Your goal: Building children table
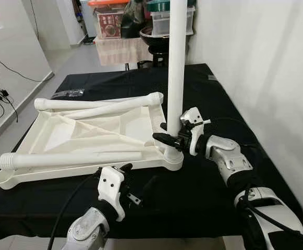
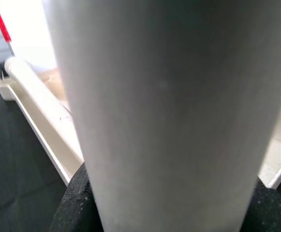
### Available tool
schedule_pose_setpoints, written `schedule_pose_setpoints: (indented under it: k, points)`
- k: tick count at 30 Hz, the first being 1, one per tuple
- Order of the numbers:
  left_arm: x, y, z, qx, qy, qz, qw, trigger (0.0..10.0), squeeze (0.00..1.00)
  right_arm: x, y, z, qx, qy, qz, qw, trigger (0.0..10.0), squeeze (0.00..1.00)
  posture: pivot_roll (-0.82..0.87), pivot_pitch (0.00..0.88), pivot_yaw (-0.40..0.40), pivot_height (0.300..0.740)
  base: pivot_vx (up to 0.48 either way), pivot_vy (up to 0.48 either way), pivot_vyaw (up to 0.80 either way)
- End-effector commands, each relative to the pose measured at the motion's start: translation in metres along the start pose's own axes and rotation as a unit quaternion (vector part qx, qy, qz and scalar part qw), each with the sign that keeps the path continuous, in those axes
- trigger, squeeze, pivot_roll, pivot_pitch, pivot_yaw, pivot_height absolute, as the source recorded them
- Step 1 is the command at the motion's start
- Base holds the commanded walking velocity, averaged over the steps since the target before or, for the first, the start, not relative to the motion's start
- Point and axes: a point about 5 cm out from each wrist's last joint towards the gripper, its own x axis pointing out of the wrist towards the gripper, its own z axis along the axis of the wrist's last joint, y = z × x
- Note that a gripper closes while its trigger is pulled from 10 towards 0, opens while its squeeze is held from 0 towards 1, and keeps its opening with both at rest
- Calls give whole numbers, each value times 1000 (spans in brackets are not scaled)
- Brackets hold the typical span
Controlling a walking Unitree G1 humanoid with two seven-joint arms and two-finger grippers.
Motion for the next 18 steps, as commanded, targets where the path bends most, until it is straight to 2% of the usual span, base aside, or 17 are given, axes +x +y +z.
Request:
schedule_pose_setpoints:
  k: [1,2,3,4,5,6,7,8,11,13,18]
  points:
    - [-3,0,-2,2,8,2,1000,10000,0,-6,2,-22,-16,62,-32,997,0,0,21,12,30,740,0,0,0]
    - [-3,0,-2,2,8,2,1000,10000,0,-6,2,-22,-16,62,-32,997,0,0,21,12,30,740,0,0,0]
    - [-5,0,-2,3,8,3,1000,10000,0,-16,-5,-36,-30,108,-151,982,0,0,12,22,28,740,0,0,0]
    - [-5,0,-2,3,8,3,1000,10000,0,-16,-5,-36,-30,108,-151,982,0,0,12,22,28,740,0,0,0]
    - [-6,1,-1,3,8,3,1000,10000,0,-25,10,-46,1,105,-241,965,0,0,14,36,24,740,0,0,0]
    - [-6,1,-1,3,8,3,1000,10000,0,-25,10,-46,1,105,-241,965,0,0,14,36,24,740,0,0,0]
    - [-7,2,0,3,8,4,1000,10000,0,-37,20,-50,30,101,-302,948,0,0,14,41,29,740,0,0,0]
    - [-8,3,0,2,10,5,1000,10000,0,-44,30,-51,19,96,-308,946,0,0,-33,31,63,740,0,0,0]
    - [-7,4,-1,-1,14,-1,1000,10000,0,-50,19,-45,-28,93,-313,945,0,0,-18,33,53,740,0,0,0]
    - [-7,5,-2,0,17,-10,1000,10000,0,-47,16,-43,-29,90,-306,947,0,0,-14,31,49,740,0,0,0]
    - [-6,5,-2,0,18,-10,1000,10000,0,-42,20,-44,-22,86,-302,949,0,0,-15,26,49,740,0,0,0]
